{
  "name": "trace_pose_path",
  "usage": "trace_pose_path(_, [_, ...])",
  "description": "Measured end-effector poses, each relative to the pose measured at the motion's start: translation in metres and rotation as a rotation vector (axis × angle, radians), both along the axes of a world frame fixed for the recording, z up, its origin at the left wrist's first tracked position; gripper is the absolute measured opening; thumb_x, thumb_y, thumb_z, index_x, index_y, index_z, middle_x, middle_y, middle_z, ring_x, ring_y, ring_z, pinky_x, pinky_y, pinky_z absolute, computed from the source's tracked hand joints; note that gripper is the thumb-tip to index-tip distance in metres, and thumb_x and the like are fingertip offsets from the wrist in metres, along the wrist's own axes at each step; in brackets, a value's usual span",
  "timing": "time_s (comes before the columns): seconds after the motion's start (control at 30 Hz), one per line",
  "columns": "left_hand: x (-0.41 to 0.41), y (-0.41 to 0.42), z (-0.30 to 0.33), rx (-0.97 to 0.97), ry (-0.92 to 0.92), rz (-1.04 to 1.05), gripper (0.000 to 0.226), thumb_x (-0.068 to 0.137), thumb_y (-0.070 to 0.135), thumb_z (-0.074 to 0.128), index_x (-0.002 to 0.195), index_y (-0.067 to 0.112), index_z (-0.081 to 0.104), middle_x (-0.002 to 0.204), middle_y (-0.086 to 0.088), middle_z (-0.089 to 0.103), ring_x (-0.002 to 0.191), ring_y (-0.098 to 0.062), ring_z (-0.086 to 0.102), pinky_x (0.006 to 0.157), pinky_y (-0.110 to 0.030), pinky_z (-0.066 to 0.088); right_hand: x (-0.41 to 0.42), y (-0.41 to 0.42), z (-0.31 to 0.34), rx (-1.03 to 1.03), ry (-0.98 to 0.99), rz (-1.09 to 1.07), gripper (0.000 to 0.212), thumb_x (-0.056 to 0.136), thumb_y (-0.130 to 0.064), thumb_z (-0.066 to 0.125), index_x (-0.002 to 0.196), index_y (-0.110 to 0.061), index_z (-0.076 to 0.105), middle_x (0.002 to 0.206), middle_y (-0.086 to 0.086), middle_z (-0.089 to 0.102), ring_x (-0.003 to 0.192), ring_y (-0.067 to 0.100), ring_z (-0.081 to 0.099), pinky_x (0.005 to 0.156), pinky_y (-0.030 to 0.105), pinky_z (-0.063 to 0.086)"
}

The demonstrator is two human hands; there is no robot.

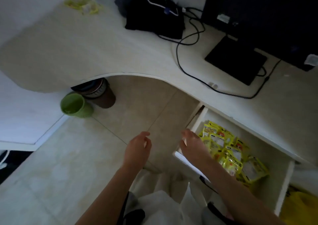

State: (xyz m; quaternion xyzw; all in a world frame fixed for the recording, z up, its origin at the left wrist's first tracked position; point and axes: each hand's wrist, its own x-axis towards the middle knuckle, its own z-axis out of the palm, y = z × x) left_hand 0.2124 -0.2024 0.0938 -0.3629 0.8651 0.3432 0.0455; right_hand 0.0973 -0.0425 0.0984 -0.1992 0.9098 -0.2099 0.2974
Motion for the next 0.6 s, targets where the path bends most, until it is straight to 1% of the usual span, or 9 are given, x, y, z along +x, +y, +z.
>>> trace_pose_path(0.07, [0.012,-0.024,0.001,-0.035,-0.004,0.025,0.028,0.097,0.024,0.049,0.123,0.025,0.058,0.111,0.002,0.069,0.099,-0.012,0.064,0.082,-0.022,0.047,0.007,-0.031,0.001,-0.012,0.017,0.095,0.036,0.089,-0.032,0.039,0.118,-0.012,0.048,0.111,0.011,0.059,0.101,0.032,0.061,0.084,0.042,0.051])
trace_pose_path(0.2, [0.027,-0.08,0.006,-0.117,0.001,0.089,0.028,0.098,0.027,0.048,0.124,0.026,0.056,0.113,0.004,0.067,0.1,-0.009,0.062,0.085,-0.021,0.046,0.013,-0.091,0.002,-0.021,0.011,0.163,0.031,0.093,-0.023,0.044,0.123,-0.015,0.047,0.115,0.008,0.057,0.103,0.027,0.058,0.081,0.036,0.049])
trace_pose_path(0.37, [0.029,-0.177,0.011,-0.163,0.036,0.189,0.027,0.096,0.027,0.05,0.121,0.025,0.057,0.107,0.004,0.067,0.1,-0.015,0.062,0.082,-0.028,0.05,0.01,-0.184,0.004,-0.07,0.039,0.227,0.034,0.095,-0.019,0.045,0.128,-0.011,0.047,0.119,0.011,0.057,0.107,0.026,0.056,0.088,0.036,0.048])
trace_pose_path(0.5, [0.027,-0.242,0.011,-0.172,0.044,0.189,0.026,0.095,0.026,0.051,0.12,0.024,0.058,0.102,0.005,0.067,0.096,-0.013,0.062,0.08,-0.027,0.049,0.002,-0.25,0.005,-0.073,0.078,0.248,0.035,0.094,-0.019,0.048,0.127,-0.008,0.05,0.12,0.012,0.059,0.108,0.027,0.057,0.092,0.035,0.045])
trace_pose_path(0.6, [0.018,-0.281,0.01,-0.179,0.045,0.191,0.026,0.095,0.026,0.051,0.12,0.023,0.058,0.1,0.006,0.066,0.095,-0.012,0.062,0.078,-0.025,0.049,-0.009,-0.293,0.006,-0.09,0.076,0.233,0.037,0.091,-0.022,0.045,0.123,-0.006,0.054,0.115,0.015,0.062,0.105,0.031,0.059,0.091,0.036,0.046])
